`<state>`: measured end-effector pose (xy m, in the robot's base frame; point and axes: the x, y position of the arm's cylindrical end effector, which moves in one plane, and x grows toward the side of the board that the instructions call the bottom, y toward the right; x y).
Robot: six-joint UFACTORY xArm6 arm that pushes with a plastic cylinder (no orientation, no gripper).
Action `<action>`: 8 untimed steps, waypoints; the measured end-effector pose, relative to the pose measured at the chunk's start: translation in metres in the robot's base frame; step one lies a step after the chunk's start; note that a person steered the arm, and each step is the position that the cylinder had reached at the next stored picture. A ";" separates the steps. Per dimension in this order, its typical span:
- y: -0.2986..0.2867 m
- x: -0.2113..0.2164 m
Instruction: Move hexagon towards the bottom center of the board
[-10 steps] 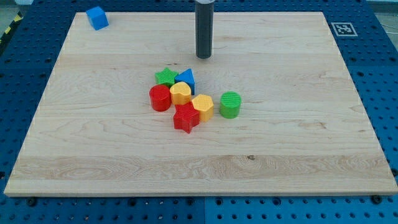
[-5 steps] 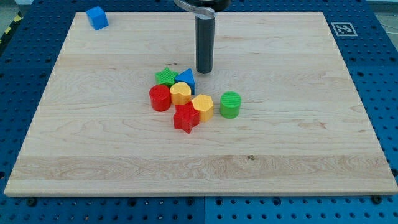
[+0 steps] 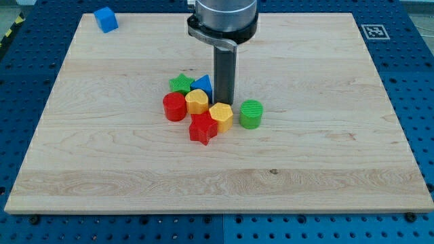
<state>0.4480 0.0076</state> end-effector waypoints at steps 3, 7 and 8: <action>0.005 0.046; 0.010 0.056; 0.007 0.038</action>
<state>0.4860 0.0143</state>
